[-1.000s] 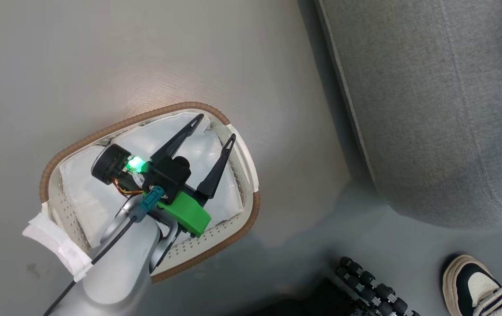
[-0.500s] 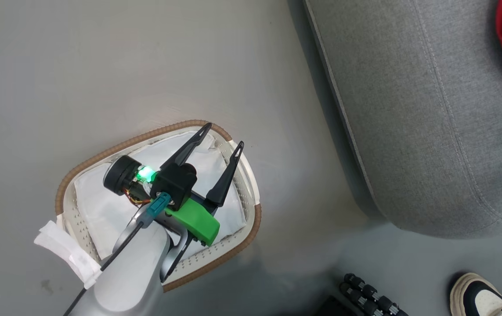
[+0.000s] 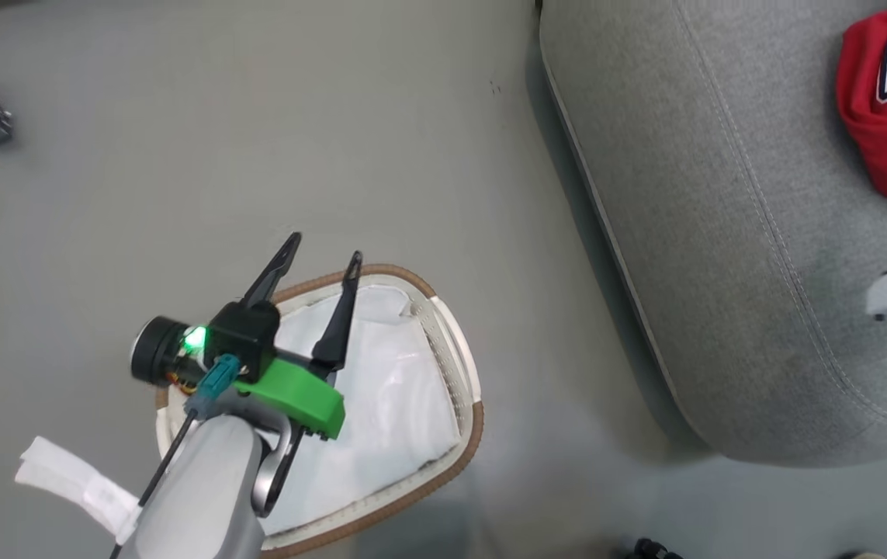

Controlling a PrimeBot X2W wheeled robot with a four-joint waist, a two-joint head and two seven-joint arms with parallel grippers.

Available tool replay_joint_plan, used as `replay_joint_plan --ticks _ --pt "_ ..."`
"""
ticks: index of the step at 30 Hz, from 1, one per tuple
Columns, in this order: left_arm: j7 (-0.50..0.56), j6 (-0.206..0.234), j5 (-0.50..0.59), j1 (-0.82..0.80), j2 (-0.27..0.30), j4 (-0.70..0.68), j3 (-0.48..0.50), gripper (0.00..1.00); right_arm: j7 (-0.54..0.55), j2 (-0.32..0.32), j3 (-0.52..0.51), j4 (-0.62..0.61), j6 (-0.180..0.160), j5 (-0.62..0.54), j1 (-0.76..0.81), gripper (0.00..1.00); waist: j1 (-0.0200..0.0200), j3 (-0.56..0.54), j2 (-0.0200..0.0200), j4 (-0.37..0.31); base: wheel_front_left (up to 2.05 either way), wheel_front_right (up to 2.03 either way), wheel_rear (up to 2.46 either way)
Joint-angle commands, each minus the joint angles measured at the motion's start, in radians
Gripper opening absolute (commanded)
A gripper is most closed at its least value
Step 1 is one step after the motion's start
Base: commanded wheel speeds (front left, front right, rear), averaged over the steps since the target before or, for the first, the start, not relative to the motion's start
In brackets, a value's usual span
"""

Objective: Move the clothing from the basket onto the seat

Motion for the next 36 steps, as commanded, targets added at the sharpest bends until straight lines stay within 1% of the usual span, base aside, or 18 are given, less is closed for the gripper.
replay_joint_plan --ticks 1,8,12,20,24,30,36 --pt "0.000 0.009 0.014 0.032 -0.002 0.007 0.021 1.00 -0.002 0.002 0.034 -0.012 -0.001 0.000 0.020 1.00 0.0001 -0.069 0.0000 0.049 0.00 0.00 0.00" --pt "0.000 0.028 0.024 0.090 -0.025 0.018 0.139 1.00 -0.002 0.010 0.190 -0.036 -0.001 0.015 0.041 1.00 0.0001 -0.145 0.0000 0.114 0.00 0.00 0.00" --pt "0.001 0.034 0.035 0.117 -0.039 0.011 0.211 1.00 -0.002 0.034 0.252 -0.024 -0.001 0.022 0.054 1.00 0.0001 -0.186 0.0000 0.144 0.00 0.00 0.00" --pt "0.001 0.042 0.064 0.168 -0.058 0.015 0.329 1.00 -0.002 0.080 0.375 0.008 -0.001 0.014 0.085 1.00 0.0001 -0.255 0.0000 0.178 0.00 0.00 0.00" --pt "0.001 0.038 0.080 0.200 -0.067 0.020 0.366 1.00 -0.002 0.091 0.423 0.021 -0.001 0.015 0.104 1.00 0.0001 -0.289 0.0000 0.187 0.00 0.00 0.00" --pt "0.000 0.028 0.096 0.256 -0.074 0.013 0.400 1.00 -0.002 0.099 0.451 0.045 -0.001 0.031 0.138 1.00 0.0001 -0.340 0.0000 0.186 0.00 0.00 0.00" --pt "0.001 0.028 0.100 0.294 -0.079 0.006 0.413 1.00 -0.002 0.102 0.474 0.058 -0.001 0.037 0.175 1.00 0.0001 -0.377 0.0000 0.192 0.00 0.00 0.00"
